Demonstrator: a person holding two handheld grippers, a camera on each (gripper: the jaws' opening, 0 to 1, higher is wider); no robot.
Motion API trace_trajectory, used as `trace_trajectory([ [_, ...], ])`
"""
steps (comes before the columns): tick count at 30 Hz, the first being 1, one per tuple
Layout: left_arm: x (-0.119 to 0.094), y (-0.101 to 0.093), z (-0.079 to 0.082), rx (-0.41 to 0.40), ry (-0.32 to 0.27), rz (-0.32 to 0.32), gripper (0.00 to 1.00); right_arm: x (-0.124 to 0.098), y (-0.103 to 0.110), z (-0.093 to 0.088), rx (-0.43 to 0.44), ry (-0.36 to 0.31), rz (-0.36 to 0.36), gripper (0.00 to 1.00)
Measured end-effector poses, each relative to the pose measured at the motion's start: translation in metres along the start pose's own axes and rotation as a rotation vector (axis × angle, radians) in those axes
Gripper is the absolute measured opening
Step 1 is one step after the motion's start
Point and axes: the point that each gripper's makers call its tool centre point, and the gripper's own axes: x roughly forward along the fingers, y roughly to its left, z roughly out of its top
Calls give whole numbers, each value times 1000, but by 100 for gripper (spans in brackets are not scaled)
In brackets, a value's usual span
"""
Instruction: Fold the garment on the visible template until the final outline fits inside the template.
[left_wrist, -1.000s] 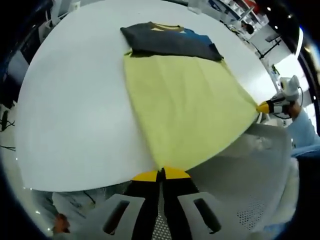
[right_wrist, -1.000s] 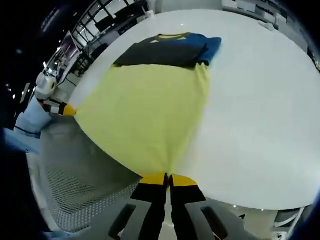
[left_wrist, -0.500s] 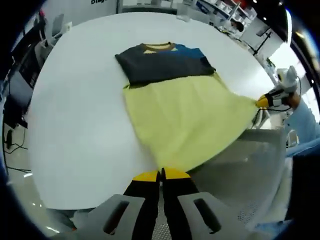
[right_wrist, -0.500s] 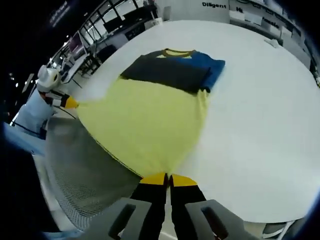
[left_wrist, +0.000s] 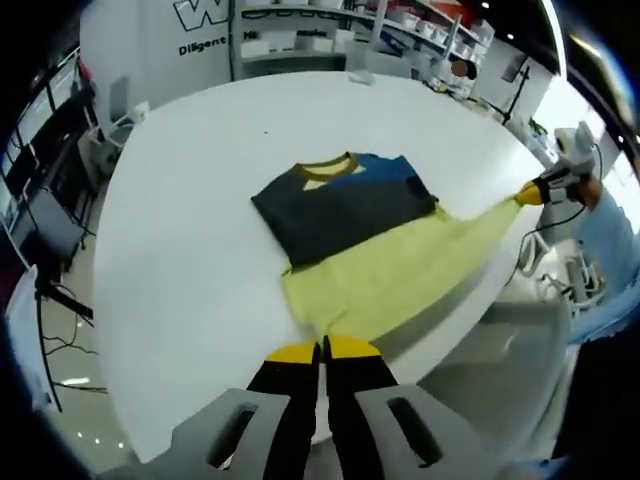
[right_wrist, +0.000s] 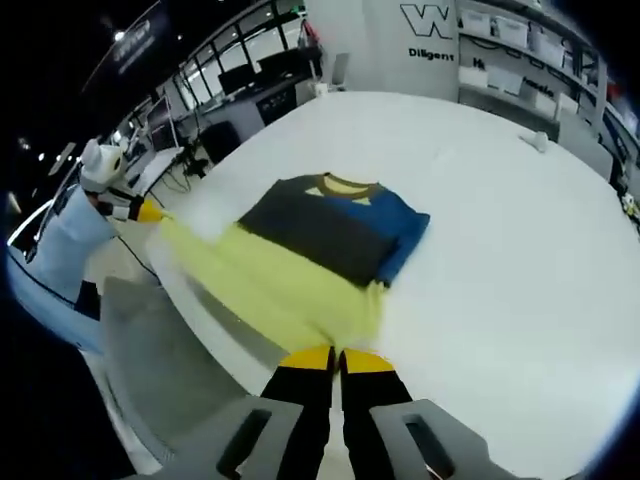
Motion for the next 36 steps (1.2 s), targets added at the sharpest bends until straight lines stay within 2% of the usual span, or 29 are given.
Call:
trace_trajectory([
  [6, 2, 9, 36, 3, -48, 6, 0, 4, -13, 28, -41, -22, -31, 0],
  [9, 6, 15, 48, 7, -51, 10, 0, 7, -18, 38, -42, -27, -33, 0],
  [15, 20, 26, 67, 18, -42, 17, 0, 16, -29, 56, -61, -31, -46, 0],
  [22, 34, 40, 97, 25, -32, 14, 0, 20, -43, 88, -73, -48, -61, 0],
  [29, 44, 55, 125, 36, -20, 19, 0, 33, -57, 112, -91, -39, -76, 0],
  [36, 66, 70, 137, 28, 23, 10, 0, 51, -69, 127, -98, -16, -79, 0],
])
